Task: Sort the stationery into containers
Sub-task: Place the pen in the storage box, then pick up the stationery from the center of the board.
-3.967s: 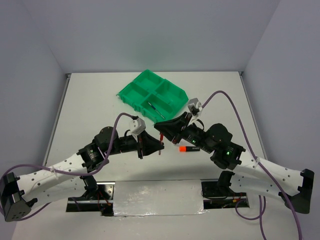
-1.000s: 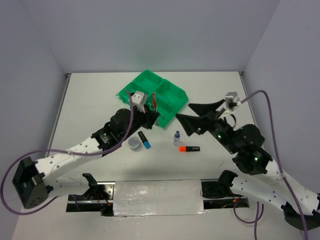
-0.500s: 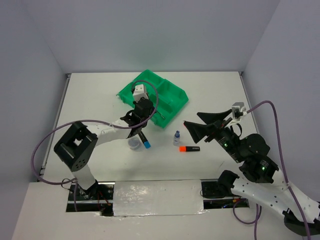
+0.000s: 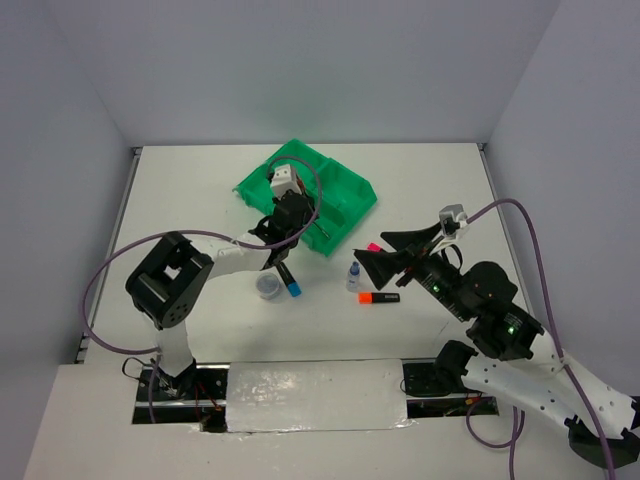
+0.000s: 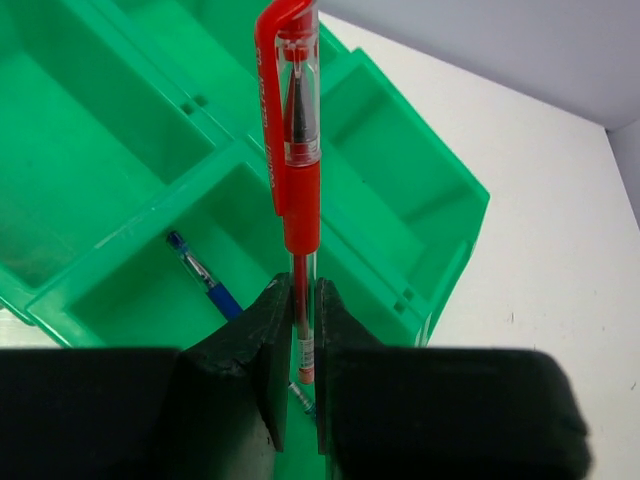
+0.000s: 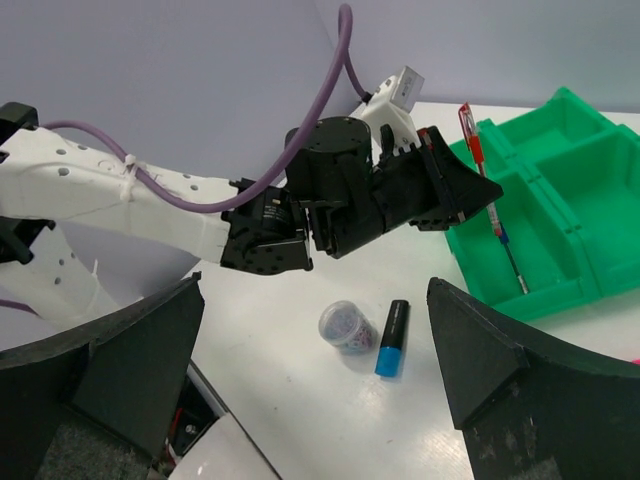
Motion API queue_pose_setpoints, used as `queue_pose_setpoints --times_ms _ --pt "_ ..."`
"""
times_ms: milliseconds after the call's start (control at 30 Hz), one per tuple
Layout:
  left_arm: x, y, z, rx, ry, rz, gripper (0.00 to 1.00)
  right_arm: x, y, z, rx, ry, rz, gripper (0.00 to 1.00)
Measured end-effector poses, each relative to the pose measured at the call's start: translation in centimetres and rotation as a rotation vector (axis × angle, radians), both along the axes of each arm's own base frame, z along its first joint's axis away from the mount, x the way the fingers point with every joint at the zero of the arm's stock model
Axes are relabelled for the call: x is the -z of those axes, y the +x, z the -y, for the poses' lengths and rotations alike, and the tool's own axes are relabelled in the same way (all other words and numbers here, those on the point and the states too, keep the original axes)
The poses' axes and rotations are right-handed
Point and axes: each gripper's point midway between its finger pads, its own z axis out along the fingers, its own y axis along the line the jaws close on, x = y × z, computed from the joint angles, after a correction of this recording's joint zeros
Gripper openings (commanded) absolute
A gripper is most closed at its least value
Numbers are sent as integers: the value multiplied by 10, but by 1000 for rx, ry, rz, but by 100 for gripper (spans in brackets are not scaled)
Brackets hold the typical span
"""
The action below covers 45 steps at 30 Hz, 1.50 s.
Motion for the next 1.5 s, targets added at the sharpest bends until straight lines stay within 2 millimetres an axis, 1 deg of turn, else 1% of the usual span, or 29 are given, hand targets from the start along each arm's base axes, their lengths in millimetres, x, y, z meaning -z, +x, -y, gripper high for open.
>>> queue_pose_setpoints --times_ms 167,267,300,367,400,433,467,567,700,733,767,800,867,933,967,1000,1033,1100,1133,1167,1233,1300,1333,1400,1500 --pt "14 -1 8 35 -19 -25 26 4 2 -3 0 -11 -9 100" --pt "18 -2 10 48 -21 -35 35 10 5 -6 0 -26 -19 100" --pt "19 -3 10 50 -21 -36 43 13 6 -8 0 -34 -24 100" --pt "18 -2 11 53 -25 -35 53 19 8 -9 -1 -47 -34 100" --pt "18 -2 11 56 -27 -35 63 21 9 -10 -1 -52 -37 100" --pt "18 -2 12 59 -29 -36 67 23 9 -11 -1 -57 -39 100" --pt "18 -2 12 62 -33 -38 76 24 10 -11 0 -62 -42 100" --pt "18 -3 13 63 -46 -43 81 28 13 -14 0 -77 -51 100" --pt "17 -7 10 61 -36 -61 84 35 19 -15 8 -97 -67 100" --pt "11 -8 9 61 -37 -59 86 37 21 -15 11 -104 -70 100" --pt "4 -10 7 60 -39 -54 95 39 24 -14 20 -111 -73 100" --pt "-5 -13 4 57 -37 -49 99 42 28 -13 32 -120 -80 100" --pt "-27 -20 -5 40 -34 -47 99 49 39 -8 71 -140 -99 100" --pt "-58 -26 -17 12 -21 -46 99 62 55 -2 135 -170 -134 100" --pt "-82 -30 -26 -9 -16 -38 99 73 64 1 173 -194 -159 100" --pt "-96 -32 -29 -18 -19 -28 99 79 66 2 184 -205 -170 100" --pt "-114 -38 -37 -24 -11 -20 99 92 70 1 194 -233 -194 100" --pt "-143 -55 -56 -41 -1 -8 99 122 73 1 200 -290 -245 100" --pt "-151 -64 -65 -46 1 -8 99 137 74 1 203 -320 -272 100" --pt "-160 -80 -79 -51 9 -14 99 150 73 2 205 -346 -296 100" --pt "-166 -106 -99 -49 15 -23 99 169 75 2 211 -392 -335 99" --pt "-159 -131 -115 -33 36 -53 99 183 77 0 212 -425 -362 98" --pt "-152 -140 -120 -20 51 -76 99 189 77 -2 212 -440 -372 97" --pt "-134 -158 -129 10 101 -131 99 200 76 -6 208 -467 -385 96" --pt "-106 -181 -140 50 178 -219 99 215 76 -10 204 -501 -407 90"
